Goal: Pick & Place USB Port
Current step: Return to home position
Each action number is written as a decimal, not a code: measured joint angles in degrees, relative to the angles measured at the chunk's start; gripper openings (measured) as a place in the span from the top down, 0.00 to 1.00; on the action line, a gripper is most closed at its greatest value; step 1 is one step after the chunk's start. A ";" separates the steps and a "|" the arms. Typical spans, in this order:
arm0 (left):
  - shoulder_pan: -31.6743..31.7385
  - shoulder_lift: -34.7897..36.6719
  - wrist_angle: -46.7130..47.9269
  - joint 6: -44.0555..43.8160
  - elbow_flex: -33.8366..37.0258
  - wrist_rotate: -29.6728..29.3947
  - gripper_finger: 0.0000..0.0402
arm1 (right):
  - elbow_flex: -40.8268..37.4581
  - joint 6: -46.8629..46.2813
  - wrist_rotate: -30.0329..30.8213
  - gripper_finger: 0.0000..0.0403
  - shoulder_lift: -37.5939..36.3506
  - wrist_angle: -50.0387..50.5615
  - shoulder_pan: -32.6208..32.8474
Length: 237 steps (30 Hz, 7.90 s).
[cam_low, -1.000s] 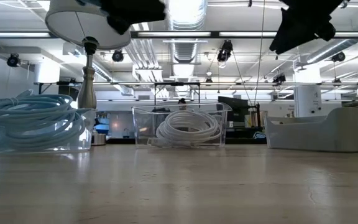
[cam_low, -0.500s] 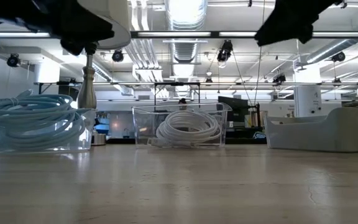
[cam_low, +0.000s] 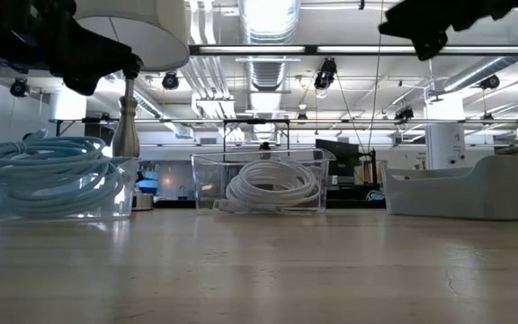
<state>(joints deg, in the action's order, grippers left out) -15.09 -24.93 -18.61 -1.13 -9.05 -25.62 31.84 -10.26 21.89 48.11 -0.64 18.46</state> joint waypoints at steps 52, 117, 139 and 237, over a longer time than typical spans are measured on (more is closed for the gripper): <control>0.72 15.76 10.39 3.98 8.64 -7.80 0.69 | -29.08 5.94 -1.40 0.70 -47.52 4.31 0.02; 0.72 15.36 15.21 14.19 8.71 -2.52 0.69 | -29.01 12.85 -0.85 0.77 -47.55 4.19 0.02; 0.70 15.34 15.19 14.19 8.71 -2.52 0.69 | -29.01 12.85 -0.87 0.76 -47.55 4.22 0.02; 0.71 15.34 15.13 14.20 8.34 -2.52 0.69 | -29.01 12.85 -0.85 0.78 -47.55 4.20 0.01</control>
<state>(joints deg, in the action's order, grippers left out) -14.38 -9.58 -3.49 13.07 -0.71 -28.14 2.83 2.59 21.04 0.56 3.56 18.46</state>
